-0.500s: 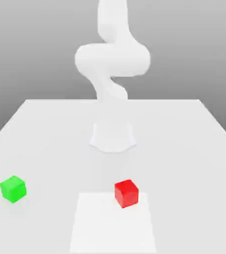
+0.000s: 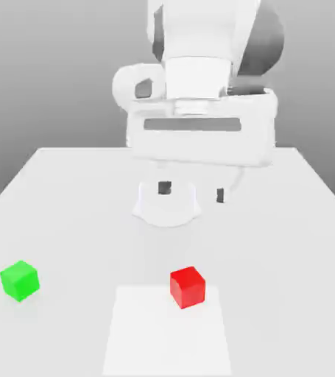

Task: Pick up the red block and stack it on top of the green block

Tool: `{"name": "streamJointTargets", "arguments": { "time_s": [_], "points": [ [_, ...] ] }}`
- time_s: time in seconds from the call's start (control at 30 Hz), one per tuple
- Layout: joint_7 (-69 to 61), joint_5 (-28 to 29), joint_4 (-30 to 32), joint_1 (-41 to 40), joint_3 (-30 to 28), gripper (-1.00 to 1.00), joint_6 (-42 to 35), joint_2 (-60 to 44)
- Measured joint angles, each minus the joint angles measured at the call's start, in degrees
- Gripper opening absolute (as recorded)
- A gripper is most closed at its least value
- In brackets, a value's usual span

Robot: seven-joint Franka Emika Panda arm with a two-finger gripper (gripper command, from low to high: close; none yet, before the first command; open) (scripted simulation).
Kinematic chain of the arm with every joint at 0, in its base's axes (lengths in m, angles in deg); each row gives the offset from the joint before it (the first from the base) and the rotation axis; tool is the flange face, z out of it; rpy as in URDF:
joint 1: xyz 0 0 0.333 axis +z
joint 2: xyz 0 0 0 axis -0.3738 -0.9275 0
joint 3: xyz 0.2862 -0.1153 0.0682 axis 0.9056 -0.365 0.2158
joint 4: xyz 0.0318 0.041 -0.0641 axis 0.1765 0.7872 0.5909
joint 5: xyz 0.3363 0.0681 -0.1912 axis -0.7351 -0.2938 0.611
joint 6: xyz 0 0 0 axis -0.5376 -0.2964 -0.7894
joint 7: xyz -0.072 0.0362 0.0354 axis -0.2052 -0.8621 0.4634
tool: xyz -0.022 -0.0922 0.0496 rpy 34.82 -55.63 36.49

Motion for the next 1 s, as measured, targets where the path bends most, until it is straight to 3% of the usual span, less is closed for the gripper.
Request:
{"name": "streamJointTargets", "arguments": {
  "time_s": [0.27, 0.5, 0.67, 0.83, 0.87, 1.0],
  "points": [
    [19.75, -1.31, 10.42, -2.65, 4.75, 0.0, 9.08, -11.95],
    [31.39, 12.83, 9.53, -6.53, 4.69, 0.0, 14.27, -19.37],
    [39.36, 23.88, 8.45, -4.12, -0.34, 0.0, 18.02, -24.56],
    [43.95, 30.39, 7.85, 0.48, -6.71, 0.0, 22.32, -29.48],
    [44.36, 31.02, 7.81, 1.02, -7.45, -1.0, 22.98, -30.17],
    [44.36, 31.01, 7.81, 1.02, -7.46, -1.0, 23.09, -30.17]
  ]
}}
